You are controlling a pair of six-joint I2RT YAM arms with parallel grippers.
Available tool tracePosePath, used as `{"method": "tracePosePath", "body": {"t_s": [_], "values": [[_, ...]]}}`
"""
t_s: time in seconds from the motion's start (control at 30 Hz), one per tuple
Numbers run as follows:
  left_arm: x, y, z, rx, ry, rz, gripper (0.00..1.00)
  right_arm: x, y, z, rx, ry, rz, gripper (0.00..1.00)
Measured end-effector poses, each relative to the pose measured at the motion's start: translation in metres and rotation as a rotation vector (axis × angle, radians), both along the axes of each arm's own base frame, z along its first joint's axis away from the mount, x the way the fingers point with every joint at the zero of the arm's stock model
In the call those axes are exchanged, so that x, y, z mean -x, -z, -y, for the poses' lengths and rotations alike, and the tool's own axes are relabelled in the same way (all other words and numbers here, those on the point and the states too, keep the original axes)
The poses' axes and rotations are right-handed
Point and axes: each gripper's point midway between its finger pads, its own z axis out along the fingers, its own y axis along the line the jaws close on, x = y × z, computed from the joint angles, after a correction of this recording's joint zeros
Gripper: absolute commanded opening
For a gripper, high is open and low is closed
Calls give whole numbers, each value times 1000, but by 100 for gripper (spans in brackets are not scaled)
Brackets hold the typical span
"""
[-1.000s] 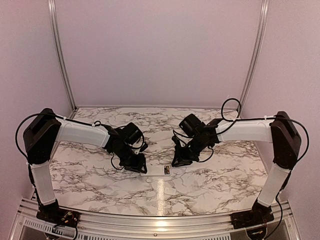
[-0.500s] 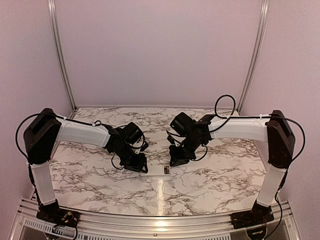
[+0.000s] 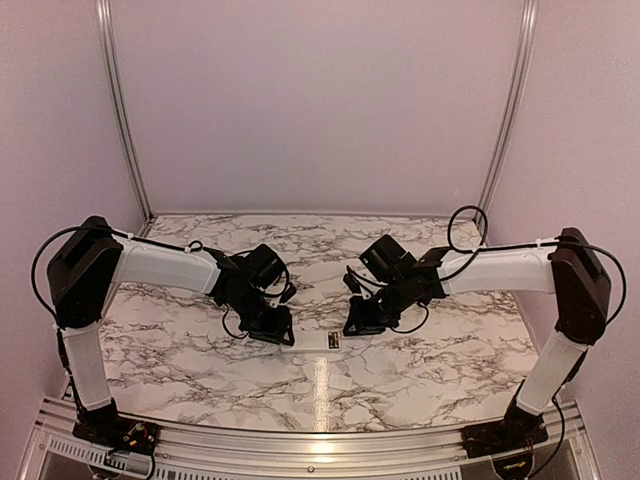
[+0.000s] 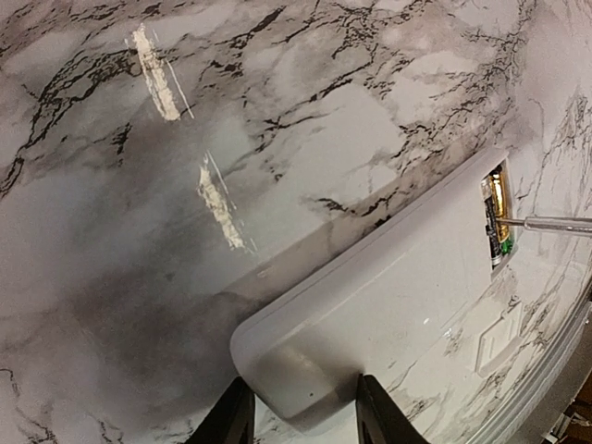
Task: Unload the batteries from the remote control
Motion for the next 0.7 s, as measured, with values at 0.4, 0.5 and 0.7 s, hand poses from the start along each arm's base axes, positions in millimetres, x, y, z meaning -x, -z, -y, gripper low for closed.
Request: {"method": "tracePosePath", "body": {"t_s": [0.4,0.5,0.7], "values": [[0,0,-1,-2,0,-1,37,1,4,3,-64,2,12,0],[0,0,-1,-2,0,-1,37,1,4,4,-73,2,12,0],[0,0,-1,-3,2,1,37,1,4,4,-78,1,10,0]]}}
